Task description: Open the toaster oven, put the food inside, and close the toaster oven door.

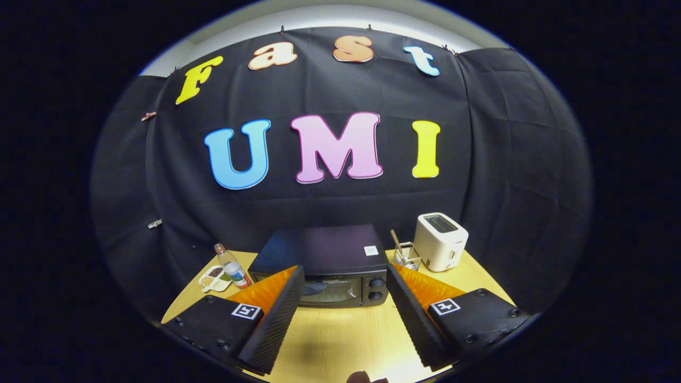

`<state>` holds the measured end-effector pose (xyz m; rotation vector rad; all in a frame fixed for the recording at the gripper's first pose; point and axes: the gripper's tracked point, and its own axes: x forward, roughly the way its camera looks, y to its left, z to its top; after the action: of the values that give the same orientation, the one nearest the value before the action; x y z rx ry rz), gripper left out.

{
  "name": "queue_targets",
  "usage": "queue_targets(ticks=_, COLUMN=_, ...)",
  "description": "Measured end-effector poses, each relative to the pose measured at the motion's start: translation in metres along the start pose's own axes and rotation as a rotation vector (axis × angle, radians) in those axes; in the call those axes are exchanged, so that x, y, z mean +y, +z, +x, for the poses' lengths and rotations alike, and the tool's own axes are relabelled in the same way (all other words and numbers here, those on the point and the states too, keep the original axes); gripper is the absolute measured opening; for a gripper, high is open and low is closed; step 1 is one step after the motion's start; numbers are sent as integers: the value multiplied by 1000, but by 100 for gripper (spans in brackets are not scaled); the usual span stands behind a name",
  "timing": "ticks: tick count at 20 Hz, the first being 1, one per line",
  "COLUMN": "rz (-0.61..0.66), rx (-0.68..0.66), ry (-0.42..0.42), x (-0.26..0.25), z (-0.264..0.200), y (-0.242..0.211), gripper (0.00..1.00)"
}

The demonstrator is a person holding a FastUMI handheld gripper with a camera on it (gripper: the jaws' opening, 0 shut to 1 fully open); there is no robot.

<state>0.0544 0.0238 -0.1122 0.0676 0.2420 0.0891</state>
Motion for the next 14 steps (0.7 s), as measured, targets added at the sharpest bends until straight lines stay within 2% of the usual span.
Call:
queue_targets(ticks=7, rz=-35, rx=-152, ry=-13, x=-39, z=-49, y=59, gripper=99)
queue_targets(ticks=14, rz=-64, rx=-210, ry=-37, x=-78, z=-75, y=81, gripper=99)
